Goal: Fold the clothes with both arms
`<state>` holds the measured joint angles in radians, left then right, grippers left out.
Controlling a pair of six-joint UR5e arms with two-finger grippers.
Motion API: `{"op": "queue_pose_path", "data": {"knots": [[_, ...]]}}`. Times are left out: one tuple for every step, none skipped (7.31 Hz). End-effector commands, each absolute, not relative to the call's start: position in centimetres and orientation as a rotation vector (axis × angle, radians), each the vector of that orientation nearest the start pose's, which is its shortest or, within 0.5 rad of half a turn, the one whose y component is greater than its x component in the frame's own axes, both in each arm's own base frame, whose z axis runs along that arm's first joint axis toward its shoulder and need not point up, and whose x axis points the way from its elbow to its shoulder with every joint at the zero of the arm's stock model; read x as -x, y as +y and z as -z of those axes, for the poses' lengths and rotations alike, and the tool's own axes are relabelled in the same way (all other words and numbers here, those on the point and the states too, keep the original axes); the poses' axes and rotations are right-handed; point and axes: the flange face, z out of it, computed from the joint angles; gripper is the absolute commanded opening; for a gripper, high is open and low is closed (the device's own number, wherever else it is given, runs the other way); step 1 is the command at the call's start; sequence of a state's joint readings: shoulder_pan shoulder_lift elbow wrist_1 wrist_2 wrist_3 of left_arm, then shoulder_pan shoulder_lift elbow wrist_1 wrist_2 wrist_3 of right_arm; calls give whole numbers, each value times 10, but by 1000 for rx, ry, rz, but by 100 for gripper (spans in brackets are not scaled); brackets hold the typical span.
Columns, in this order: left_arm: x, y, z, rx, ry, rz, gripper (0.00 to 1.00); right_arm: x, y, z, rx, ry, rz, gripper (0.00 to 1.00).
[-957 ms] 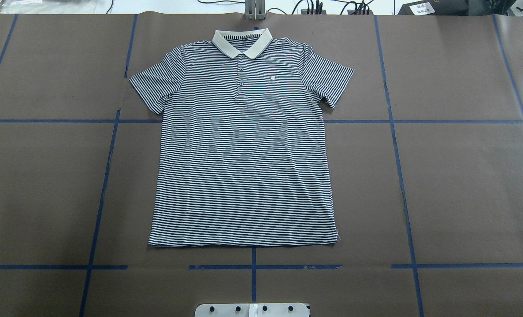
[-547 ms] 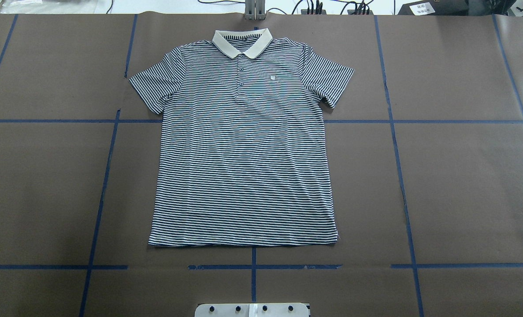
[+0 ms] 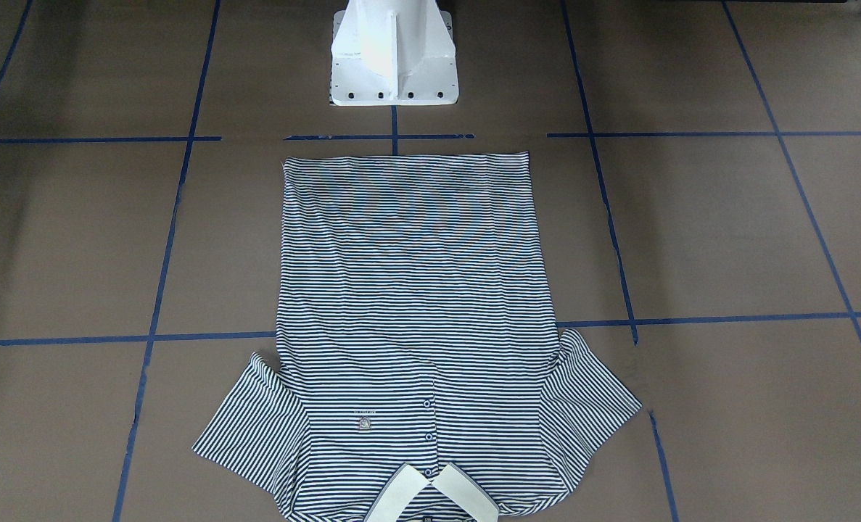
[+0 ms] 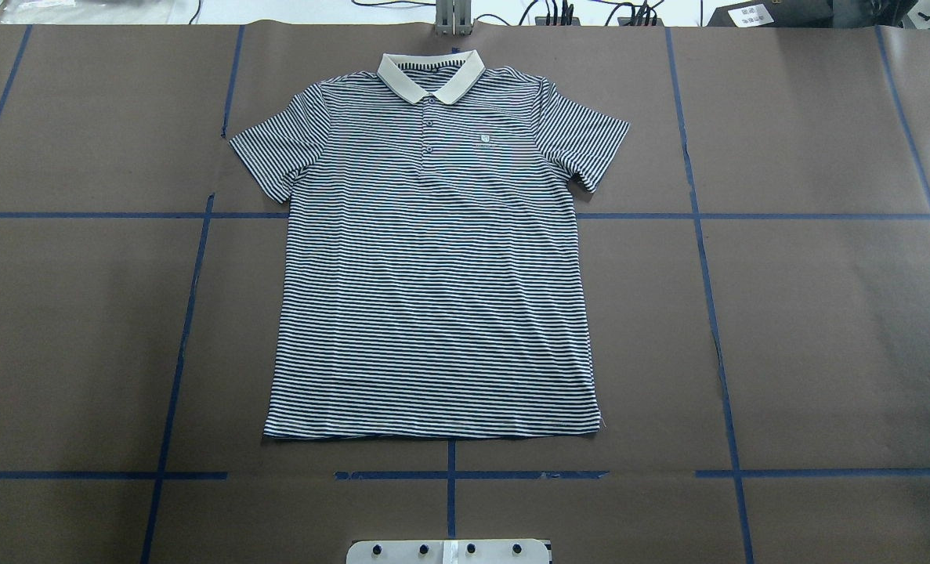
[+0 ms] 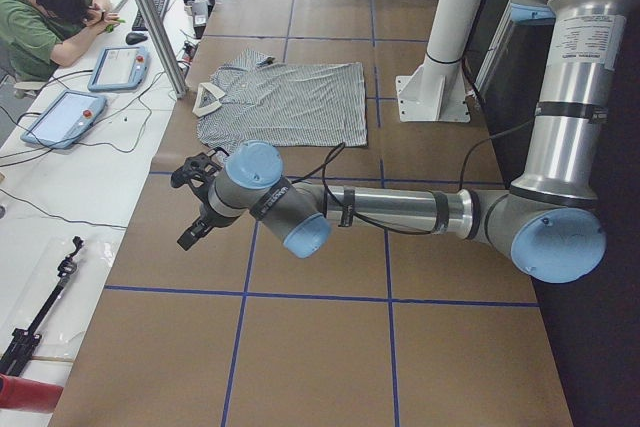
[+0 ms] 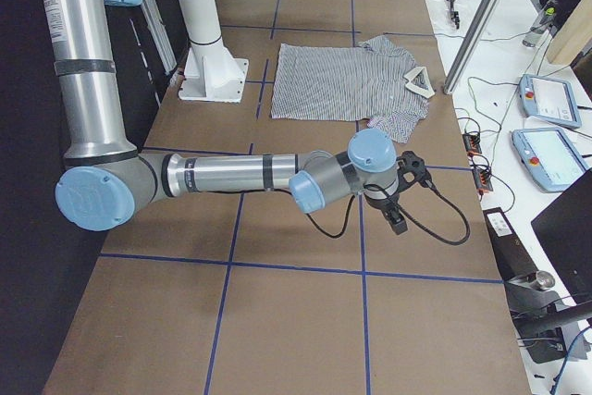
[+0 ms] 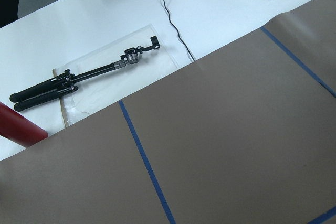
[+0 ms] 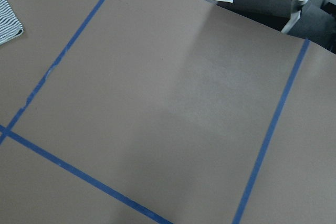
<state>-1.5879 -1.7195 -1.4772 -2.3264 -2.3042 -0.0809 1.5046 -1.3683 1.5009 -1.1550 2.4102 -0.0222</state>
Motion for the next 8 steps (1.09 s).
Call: {"op": "queue_pose_path", "data": {"knots": [[69, -581, -536, -741, 731, -197, 100, 68, -635, -461, -458, -910, 293, 96], [60, -583, -533, -738, 742, -199, 100, 104, -652, -421, -431, -930, 205, 100], [53, -583, -532, -737, 746, -208, 100, 132, -667, -394, -442, -899, 137, 100], [49, -584, -531, -737, 749, -217, 100, 166, -685, -369, -426, -901, 70, 100], [43, -584, -528, -738, 752, -227, 100, 196, -699, -361, -460, -924, 39, 100], [40, -585, -528, -736, 755, -232, 100, 257, -707, -353, -457, -952, 0, 100], [34, -586, -527, -735, 756, -242, 100, 311, -701, -364, -525, -852, -28, 98], [31, -587, -527, -734, 756, -245, 100, 340, -698, -363, -509, -848, -20, 89]]}}
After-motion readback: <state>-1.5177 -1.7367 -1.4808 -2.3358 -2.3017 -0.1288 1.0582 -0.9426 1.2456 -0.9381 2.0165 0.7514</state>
